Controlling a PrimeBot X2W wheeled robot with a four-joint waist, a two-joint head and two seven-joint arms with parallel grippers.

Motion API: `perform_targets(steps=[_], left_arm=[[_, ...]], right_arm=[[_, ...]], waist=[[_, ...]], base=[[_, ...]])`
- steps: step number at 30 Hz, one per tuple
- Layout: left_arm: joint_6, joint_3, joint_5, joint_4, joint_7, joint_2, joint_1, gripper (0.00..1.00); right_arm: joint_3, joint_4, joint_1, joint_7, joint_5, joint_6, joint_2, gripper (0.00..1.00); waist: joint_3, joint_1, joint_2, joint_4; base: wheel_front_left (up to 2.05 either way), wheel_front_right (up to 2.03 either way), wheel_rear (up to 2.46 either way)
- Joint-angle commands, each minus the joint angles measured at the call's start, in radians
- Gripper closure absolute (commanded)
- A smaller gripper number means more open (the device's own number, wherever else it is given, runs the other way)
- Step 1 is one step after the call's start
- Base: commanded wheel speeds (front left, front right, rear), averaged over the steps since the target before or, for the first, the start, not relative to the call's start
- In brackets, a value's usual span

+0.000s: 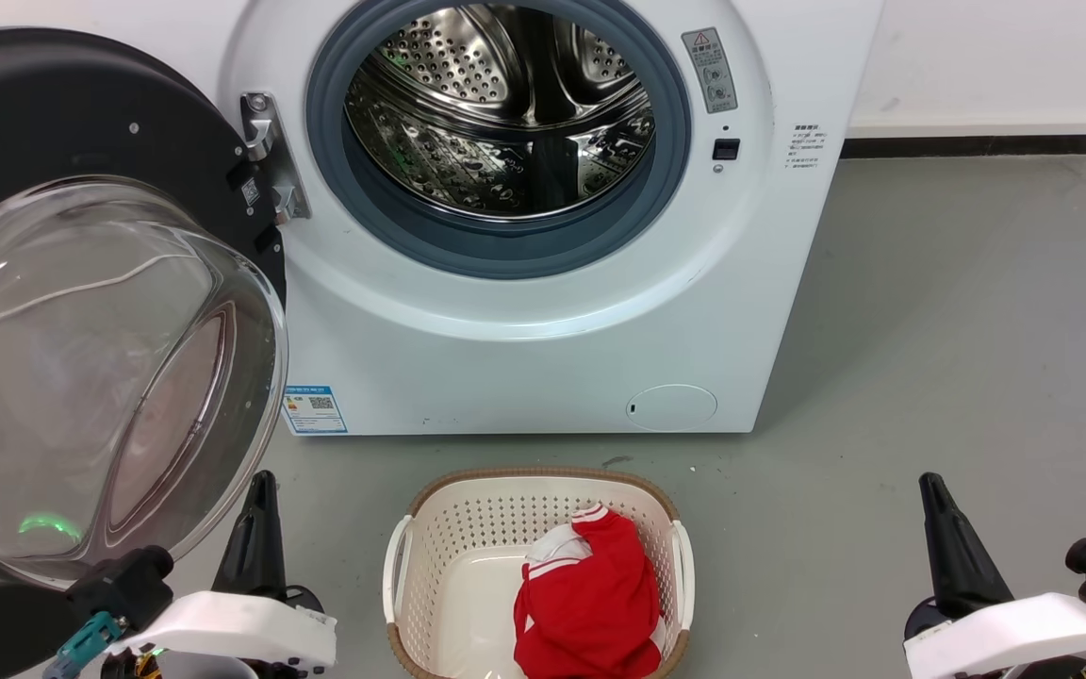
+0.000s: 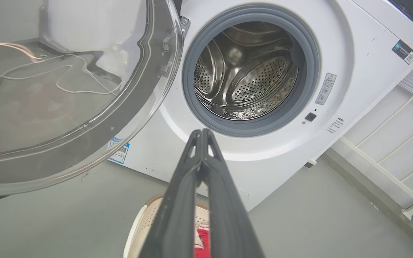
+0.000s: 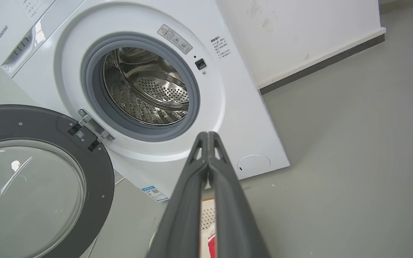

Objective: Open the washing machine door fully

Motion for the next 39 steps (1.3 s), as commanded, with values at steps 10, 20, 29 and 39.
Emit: perform_targets(steps=[10, 20, 29, 39], left_arm=[[-0.014, 0.014, -0.168, 0.006, 0.039, 0.0, -0.041, 1.0], [-0.025, 0.025, -0.31, 0.022, 0.074, -0.002, -0.053, 1.0], [-0.033, 0.033, -0.426, 0.035, 0.102, -0.004, -0.061, 1.0], [-0.042, 0.043, -0.544, 0.048, 0.131, -0.006, -0.071, 1.0]], right_arm=[[-0.004, 0.017, -0.048, 0.021, 0.172, 0.0, -0.013, 1.0], [-0.009, 0.04, -0.068, 0.04, 0.316, 0.0, -0.016, 1.0], [-0.015, 0.061, -0.083, 0.057, 0.433, 0.0, -0.017, 1.0], [-0.021, 0.08, -0.098, 0.074, 0.55, 0.0, -0.017, 1.0]], waist=[[0.002, 0.0, -0.0001, 0.001], [0.005, 0.0, -0.0001, 0.003], [0.007, 0.0, -0.0001, 0.004], [0.01, 0.0, -0.0001, 0.005]], base=[[0.0, 0.0, 0.0], [0.0, 0.0, 0.0], [0.0, 0.0, 0.0], [0.0, 0.0, 0.0]])
